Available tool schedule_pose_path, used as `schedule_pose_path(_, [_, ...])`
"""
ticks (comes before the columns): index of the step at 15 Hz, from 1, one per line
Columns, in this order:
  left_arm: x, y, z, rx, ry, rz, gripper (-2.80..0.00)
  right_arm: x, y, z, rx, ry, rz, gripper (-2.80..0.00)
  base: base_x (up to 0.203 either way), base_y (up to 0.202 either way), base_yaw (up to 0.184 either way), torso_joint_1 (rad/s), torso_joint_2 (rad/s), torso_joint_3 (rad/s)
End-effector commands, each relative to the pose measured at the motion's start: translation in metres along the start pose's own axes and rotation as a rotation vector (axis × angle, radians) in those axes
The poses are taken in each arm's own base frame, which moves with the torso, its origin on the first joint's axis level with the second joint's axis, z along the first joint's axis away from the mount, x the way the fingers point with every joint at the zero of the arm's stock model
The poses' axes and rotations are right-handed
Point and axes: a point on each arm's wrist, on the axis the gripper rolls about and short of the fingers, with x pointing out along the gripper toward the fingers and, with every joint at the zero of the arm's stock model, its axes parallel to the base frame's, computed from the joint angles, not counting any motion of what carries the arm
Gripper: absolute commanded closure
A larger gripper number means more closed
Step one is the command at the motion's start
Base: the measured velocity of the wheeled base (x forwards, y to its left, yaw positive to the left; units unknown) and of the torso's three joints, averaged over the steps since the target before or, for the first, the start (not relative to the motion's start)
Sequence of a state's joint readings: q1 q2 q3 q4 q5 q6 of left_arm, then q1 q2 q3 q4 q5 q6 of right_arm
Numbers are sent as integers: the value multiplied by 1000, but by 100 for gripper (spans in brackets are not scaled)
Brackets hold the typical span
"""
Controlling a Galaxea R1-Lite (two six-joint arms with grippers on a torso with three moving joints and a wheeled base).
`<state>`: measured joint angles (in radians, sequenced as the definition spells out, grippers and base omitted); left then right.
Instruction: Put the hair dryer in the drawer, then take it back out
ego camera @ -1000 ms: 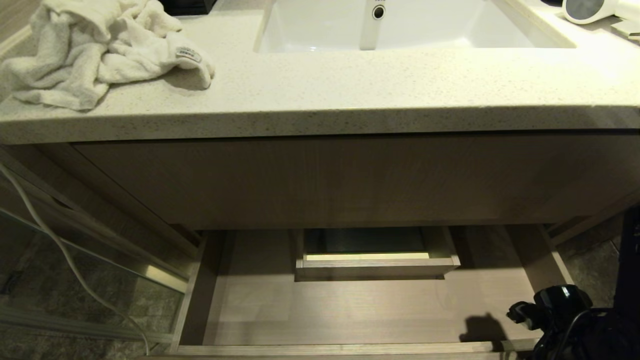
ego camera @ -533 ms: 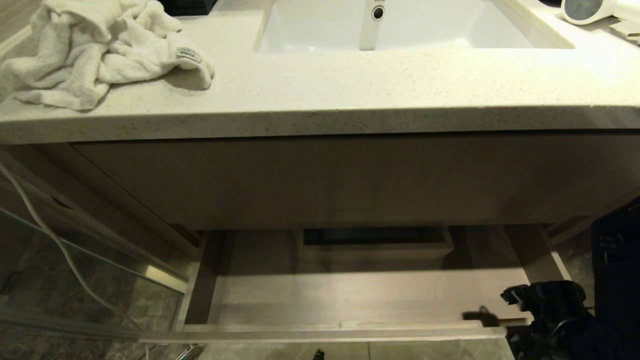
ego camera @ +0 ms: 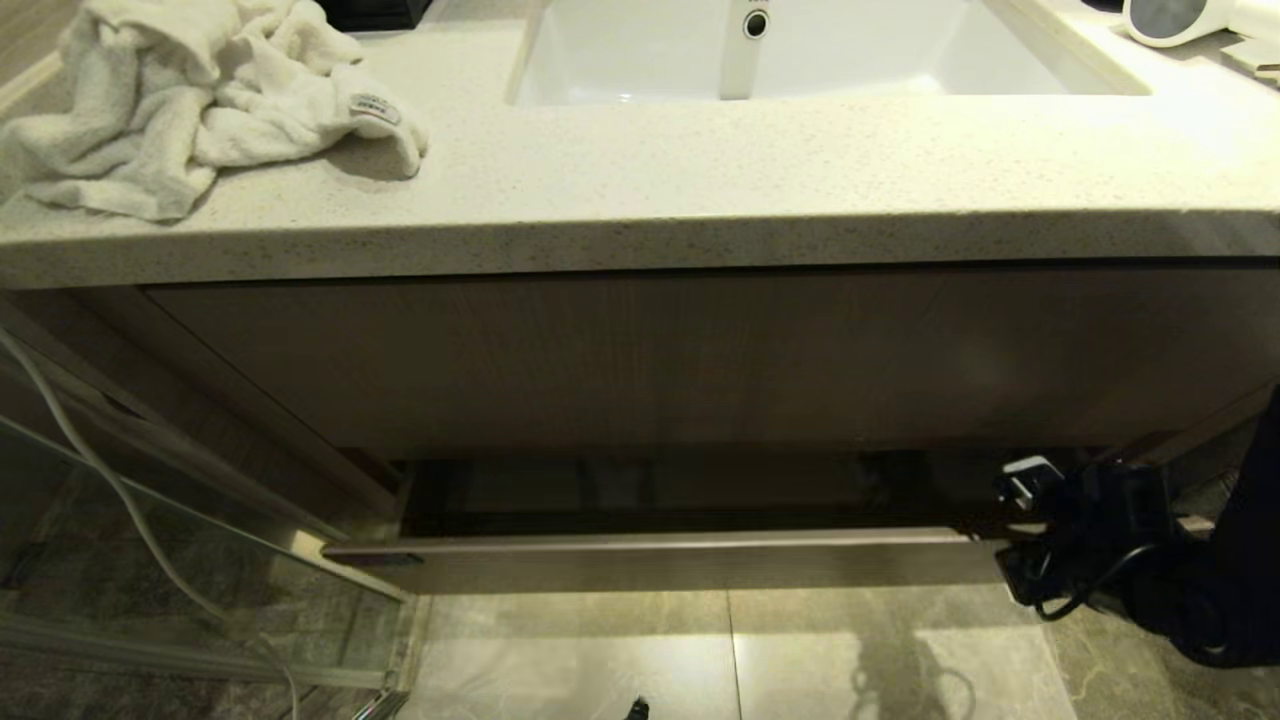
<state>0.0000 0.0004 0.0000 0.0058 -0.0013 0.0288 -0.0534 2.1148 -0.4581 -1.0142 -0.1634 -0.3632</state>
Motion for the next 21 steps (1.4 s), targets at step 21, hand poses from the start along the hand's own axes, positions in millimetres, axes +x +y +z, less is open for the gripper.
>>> schedule_pose_path(21, [0, 0, 0, 0, 3, 0, 0, -374, -62, -6, 144, 27, 116, 0, 0, 0, 0, 0, 0, 0])
